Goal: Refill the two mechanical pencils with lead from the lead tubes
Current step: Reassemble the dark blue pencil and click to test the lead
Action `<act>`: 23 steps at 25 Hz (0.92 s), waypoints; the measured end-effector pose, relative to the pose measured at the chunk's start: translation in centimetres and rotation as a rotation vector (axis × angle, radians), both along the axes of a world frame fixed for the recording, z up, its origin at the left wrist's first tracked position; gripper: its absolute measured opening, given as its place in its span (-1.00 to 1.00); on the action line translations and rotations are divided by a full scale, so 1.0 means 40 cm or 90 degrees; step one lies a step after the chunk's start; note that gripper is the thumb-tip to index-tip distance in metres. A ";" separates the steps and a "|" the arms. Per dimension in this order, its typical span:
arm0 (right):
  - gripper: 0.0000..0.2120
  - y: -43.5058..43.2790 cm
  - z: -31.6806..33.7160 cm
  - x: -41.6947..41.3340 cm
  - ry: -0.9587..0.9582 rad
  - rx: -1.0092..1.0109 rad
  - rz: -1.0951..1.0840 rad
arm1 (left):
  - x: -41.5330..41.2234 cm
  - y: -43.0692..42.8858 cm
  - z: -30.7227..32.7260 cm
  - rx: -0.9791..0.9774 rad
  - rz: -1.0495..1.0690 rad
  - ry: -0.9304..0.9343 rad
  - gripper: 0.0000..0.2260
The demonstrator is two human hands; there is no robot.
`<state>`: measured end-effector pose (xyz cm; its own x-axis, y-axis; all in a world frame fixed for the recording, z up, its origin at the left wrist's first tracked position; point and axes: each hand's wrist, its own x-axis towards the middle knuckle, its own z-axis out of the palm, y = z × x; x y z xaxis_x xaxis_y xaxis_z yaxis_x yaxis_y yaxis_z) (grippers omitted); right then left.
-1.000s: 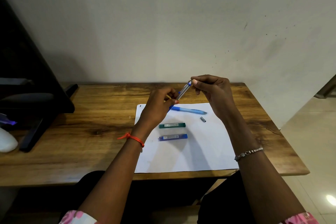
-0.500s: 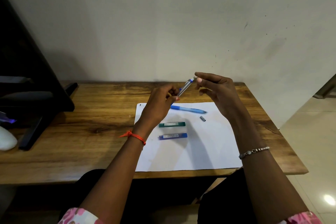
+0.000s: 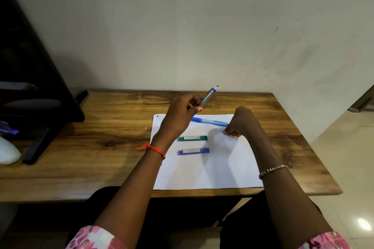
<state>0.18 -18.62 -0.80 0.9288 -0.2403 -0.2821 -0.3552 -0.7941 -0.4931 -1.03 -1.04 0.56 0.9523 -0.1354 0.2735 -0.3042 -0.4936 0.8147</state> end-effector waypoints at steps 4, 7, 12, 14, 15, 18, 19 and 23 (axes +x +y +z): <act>-0.83 0.010 0.014 -0.007 -0.005 0.089 0.007 | -0.001 -0.002 0.000 -0.008 -0.006 0.002 -0.91; -0.85 0.008 0.055 -0.023 -0.203 0.386 0.030 | 0.000 -0.002 -0.003 -0.008 -0.006 0.006 -0.91; -0.83 0.013 0.093 -0.033 -0.508 0.643 -0.024 | 0.006 -0.001 -0.003 -0.009 -0.011 0.009 -0.90; -0.81 0.021 0.092 -0.032 -0.520 0.631 -0.021 | 0.007 0.001 -0.004 -0.010 -0.009 0.013 -0.91; -0.81 0.023 0.092 -0.032 -0.522 0.621 -0.017 | 0.007 0.001 -0.005 -0.009 -0.011 0.013 -0.91; -0.80 0.024 0.091 -0.032 -0.528 0.586 -0.006 | 0.006 -0.001 -0.007 0.007 -0.012 0.011 -0.91; -0.80 0.025 0.091 -0.032 -0.526 0.576 -0.001 | 0.006 -0.001 -0.007 0.011 -0.012 0.011 -0.91; -0.81 0.026 0.089 -0.032 -0.505 0.507 0.040 | 0.006 -0.003 -0.004 0.025 -0.014 0.011 -0.90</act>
